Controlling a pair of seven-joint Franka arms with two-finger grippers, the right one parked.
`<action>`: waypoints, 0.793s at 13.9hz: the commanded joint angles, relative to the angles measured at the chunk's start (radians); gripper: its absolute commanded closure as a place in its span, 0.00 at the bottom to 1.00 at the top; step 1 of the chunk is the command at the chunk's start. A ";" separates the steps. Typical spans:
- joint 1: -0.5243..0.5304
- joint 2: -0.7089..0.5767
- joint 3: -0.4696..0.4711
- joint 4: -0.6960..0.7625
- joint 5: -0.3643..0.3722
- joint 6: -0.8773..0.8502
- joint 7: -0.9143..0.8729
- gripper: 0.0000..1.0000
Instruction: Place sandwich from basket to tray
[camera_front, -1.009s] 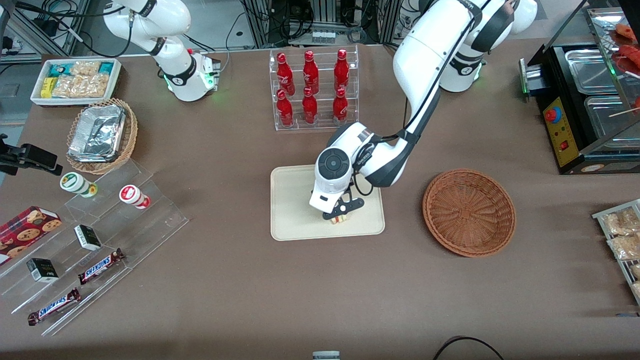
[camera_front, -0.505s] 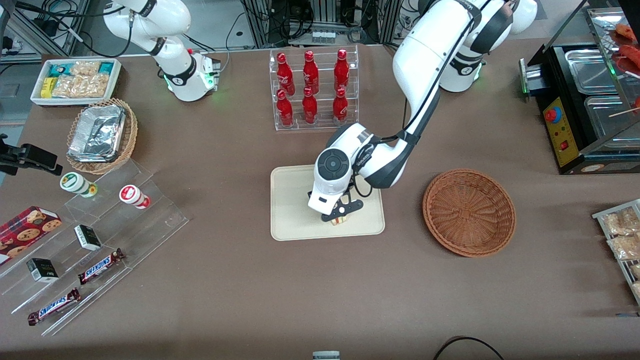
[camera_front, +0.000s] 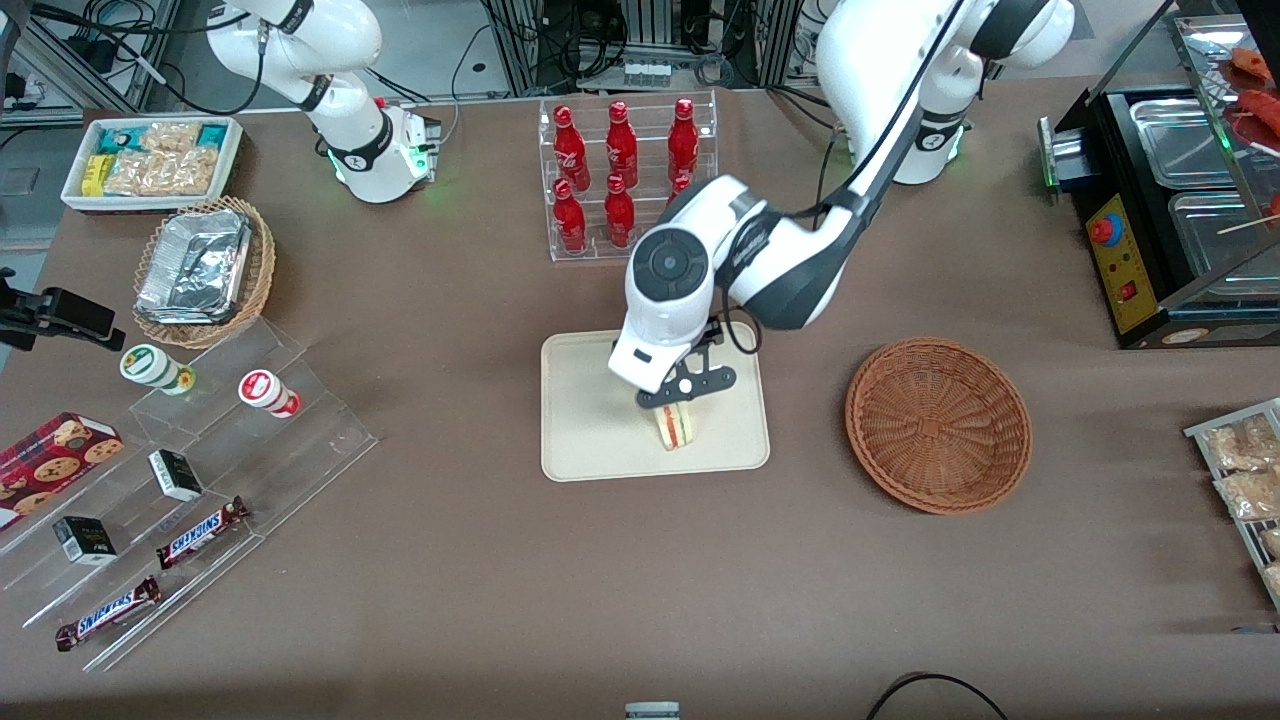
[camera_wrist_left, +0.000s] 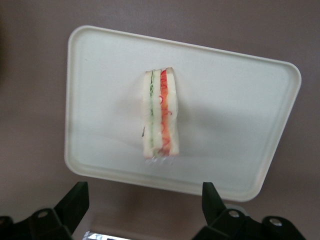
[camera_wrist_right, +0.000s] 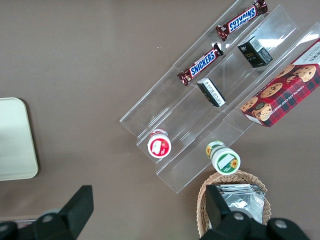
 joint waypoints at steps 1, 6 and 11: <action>0.047 -0.087 0.022 -0.039 0.004 -0.078 0.080 0.00; 0.214 -0.246 0.022 -0.224 0.015 -0.099 0.303 0.00; 0.376 -0.458 0.022 -0.390 0.017 -0.160 0.674 0.00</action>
